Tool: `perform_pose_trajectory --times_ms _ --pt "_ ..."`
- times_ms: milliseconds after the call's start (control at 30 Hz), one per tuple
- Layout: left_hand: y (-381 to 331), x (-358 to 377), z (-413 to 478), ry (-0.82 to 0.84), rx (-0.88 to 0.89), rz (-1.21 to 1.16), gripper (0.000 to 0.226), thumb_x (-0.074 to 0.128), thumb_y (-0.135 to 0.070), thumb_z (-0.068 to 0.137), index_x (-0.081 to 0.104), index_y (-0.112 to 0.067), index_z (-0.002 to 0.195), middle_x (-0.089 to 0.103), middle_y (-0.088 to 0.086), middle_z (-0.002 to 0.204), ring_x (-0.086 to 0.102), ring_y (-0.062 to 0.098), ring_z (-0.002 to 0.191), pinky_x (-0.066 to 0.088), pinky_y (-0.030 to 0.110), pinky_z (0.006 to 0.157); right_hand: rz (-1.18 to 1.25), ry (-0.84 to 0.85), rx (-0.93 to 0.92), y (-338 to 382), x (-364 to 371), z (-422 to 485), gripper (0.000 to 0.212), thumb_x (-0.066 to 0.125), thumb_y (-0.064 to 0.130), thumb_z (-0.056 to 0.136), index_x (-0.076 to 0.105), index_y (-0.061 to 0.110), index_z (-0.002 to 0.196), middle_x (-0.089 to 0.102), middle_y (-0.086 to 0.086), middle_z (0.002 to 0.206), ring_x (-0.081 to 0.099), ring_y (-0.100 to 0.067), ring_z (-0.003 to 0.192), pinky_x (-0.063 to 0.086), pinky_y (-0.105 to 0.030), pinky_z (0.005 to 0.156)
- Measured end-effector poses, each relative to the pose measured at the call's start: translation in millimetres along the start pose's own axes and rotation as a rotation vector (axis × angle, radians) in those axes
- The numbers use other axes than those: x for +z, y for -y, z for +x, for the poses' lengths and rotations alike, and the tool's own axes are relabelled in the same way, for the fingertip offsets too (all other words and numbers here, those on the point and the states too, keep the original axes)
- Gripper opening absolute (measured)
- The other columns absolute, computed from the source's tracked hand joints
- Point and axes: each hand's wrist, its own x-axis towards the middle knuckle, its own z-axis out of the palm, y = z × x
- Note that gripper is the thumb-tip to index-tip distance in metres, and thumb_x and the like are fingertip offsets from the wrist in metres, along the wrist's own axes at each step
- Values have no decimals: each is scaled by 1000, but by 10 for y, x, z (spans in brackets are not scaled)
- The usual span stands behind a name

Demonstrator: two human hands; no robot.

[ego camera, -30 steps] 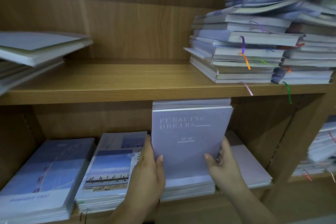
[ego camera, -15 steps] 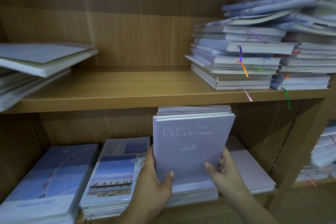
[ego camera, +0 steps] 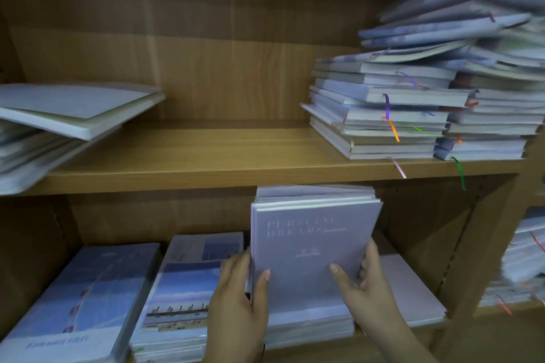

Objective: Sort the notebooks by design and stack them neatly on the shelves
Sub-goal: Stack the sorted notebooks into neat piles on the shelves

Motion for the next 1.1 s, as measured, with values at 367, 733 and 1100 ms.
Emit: perform_pose_trajectory --times_ms 367,733,1100 --pt "53 -85 129 75 -30 -106 33 68 -45 91 54 -42 120 47 -20 121 51 -7 112 44 16 91 32 6 -23 16 42 15 74 68 12 93 30 55 140 56 28 133 55 5 123 45 -43 112" --pt "108 -251 240 204 39 -4 27 63 -48 94 50 -43 116 50 -19 117 51 -9 104 50 23 85 -3 17 -52 -28 20 78 80 73 14 89 30 53 145 55 33 131 53 6 125 47 -38 108" --pt "149 -139 145 126 -84 -80 56 64 -52 92 40 -40 141 52 -20 127 55 0 115 52 32 99 -49 63 -11 -77 23 96 84 71 38 84 21 50 151 47 26 144 46 -2 136 42 -47 115"
